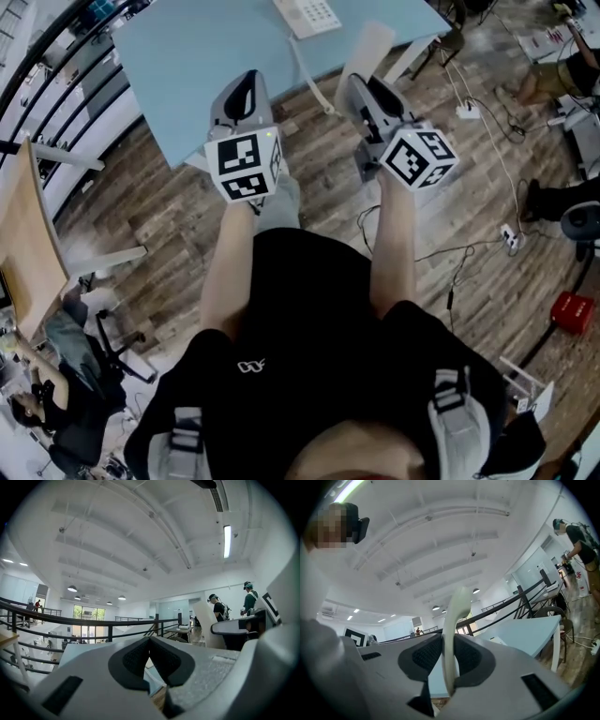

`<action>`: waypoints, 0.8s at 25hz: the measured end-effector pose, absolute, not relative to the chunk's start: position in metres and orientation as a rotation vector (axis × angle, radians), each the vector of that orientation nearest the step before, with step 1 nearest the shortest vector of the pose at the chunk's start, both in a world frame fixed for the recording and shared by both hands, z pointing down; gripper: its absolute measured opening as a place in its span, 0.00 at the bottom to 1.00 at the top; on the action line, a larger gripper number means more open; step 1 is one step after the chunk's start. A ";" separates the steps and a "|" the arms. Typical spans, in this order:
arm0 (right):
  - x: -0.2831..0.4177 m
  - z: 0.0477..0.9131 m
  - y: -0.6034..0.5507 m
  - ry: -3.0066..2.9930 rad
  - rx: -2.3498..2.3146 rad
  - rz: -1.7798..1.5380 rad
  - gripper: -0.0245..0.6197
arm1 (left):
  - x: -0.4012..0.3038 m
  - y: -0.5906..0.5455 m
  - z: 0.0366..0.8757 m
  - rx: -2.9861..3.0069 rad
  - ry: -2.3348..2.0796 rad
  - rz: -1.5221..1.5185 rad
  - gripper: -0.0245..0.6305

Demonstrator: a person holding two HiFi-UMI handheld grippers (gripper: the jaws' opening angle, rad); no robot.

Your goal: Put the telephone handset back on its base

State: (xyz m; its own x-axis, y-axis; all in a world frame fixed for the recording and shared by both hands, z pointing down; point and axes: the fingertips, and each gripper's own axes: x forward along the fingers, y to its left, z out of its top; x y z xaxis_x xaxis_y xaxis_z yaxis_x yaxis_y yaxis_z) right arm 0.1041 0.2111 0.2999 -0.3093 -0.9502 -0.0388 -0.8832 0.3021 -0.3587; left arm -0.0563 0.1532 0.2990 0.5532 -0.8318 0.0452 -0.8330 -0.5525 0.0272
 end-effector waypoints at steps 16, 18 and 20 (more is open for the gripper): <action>0.170 0.351 -0.020 2.315 -1.678 -0.617 0.16 | -0.003 -0.080 0.362 2.638 -1.404 0.257 0.04; 0.168 0.354 -0.054 2.334 -1.671 -0.635 0.16 | -0.003 -0.111 0.370 2.611 -1.395 0.265 0.04; 0.164 0.359 -0.081 2.370 -1.660 -0.671 0.16 | -0.001 -0.138 0.379 2.587 -1.382 0.272 0.04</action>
